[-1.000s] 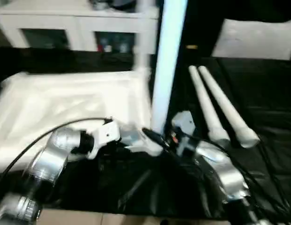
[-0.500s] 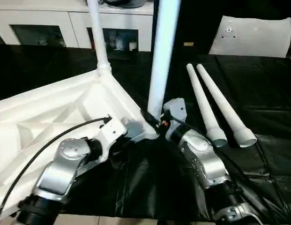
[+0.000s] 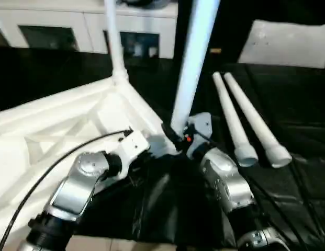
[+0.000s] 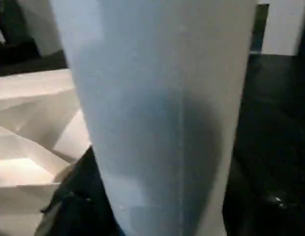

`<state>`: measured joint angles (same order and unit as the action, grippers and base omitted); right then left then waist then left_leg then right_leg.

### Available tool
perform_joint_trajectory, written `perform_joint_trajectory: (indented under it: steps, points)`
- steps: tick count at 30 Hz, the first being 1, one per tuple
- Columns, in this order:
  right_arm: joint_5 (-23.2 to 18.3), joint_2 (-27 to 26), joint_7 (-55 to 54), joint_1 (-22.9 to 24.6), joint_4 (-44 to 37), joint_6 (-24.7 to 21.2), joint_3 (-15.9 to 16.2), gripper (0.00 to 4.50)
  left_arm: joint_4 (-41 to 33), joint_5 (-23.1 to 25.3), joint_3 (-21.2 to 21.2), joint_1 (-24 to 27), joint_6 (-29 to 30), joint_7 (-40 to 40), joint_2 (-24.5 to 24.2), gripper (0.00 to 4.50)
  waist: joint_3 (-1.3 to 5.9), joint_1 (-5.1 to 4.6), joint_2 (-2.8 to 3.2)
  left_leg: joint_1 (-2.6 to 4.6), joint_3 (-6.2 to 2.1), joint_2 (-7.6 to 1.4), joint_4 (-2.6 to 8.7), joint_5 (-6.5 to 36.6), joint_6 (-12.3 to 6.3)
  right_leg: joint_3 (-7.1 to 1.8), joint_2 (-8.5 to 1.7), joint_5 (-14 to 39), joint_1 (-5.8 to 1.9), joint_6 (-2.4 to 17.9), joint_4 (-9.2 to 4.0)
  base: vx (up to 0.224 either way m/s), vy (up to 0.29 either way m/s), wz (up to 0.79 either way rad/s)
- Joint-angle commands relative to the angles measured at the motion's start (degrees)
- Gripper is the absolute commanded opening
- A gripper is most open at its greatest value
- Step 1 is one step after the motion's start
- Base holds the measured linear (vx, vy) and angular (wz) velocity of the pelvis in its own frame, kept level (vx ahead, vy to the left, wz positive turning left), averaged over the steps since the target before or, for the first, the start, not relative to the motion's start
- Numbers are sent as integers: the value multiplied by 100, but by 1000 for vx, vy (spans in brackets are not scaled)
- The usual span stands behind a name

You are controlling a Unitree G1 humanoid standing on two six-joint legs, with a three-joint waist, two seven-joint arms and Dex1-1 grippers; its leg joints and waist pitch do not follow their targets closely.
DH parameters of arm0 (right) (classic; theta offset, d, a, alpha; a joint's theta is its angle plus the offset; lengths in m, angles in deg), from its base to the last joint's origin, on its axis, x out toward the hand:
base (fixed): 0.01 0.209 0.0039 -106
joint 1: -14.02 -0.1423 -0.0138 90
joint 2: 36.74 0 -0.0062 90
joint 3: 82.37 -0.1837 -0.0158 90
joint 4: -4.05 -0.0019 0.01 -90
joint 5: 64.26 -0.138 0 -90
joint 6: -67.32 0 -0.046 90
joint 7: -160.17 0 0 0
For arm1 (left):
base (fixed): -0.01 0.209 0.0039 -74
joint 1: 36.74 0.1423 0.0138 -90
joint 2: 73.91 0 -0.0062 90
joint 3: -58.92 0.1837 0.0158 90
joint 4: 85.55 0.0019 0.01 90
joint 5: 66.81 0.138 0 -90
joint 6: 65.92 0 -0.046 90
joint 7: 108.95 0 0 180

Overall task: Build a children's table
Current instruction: Rotate leg to tighten

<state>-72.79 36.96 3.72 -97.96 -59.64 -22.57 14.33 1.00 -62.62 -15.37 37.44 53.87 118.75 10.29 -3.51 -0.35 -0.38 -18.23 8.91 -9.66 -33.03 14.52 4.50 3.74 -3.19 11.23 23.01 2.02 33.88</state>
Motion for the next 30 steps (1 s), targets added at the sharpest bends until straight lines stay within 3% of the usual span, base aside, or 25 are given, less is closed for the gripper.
perform_joint_trajectory:
  steps: [1,3,6,10,14,19,23,27,30]
  points:
    - [195,92,-132,293,541,-353,30,315,-31,-68,272,-58,-164,203,27,0,205,2,89,-129,-57,-336,414,395,-385,-383,-497,628,-311,1516,-362,0,0,0]
    - [-47,78,144,409,397,-495,-48,350,46,-78,260,-114,-227,216,-14,0,234,65,90,-122,-45,-337,386,133,-460,-383,-496,235,-332,1604,-313,0,0,0]
    - [-74,129,169,531,248,-481,-57,371,133,-65,257,-161,-316,233,-70,0,249,83,104,-113,-43,-335,370,4,-516,-372,-491,-1,-340,1639,-284,0,0,0]
    - [-250,325,527,917,-273,-485,-43,405,324,-45,277,-231,-589,352,-207,0,246,165,97,-106,-38,-336,363,-8,-578,-374,-497,10,-349,1568,-291,0,0,0]
    - [-343,683,901,1352,-868,-448,-56,442,585,-28,358,-321,-909,610,-404,0,252,218,110,-101,-46,-341,373,170,-499,-371,-492,320,-360,1433,-317,0,0,0]
    - [-501,1181,1333,1691,-1611,-756,-77,447,919,-76,429,-452,-1303,909,-543,0,273,197,85,-131,-56,-314,359,236,-461,-370,-498,528,-401,1369,-341,0,0,0]
    - [-612,1787,1919,1823,-2152,-734,-121,447,1234,-225,532,-581,-1819,1404,-665,0,305,222,79,-119,-51,-309,318,24,-599,-352,-482,342,-401,1328,-314,0,0,0]
    - [-755,2187,2354,1733,-2424,-888,-153,447,1427,-441,612,-699,-2144,1967,-714,0,336,245,86,-101,-44,-327,287,-165,-744,-347,-487,-3,-382,1500,-255,0,0,0]
    - [-783,2411,2661,1644,-2515,-1033,-52,447,1592,-450,712,-823,-2308,2218,-750,0,341,258,81,-107,-52,-335,276,-167,-770,-337,-503,43,-387,1552,-249,0,0,0]
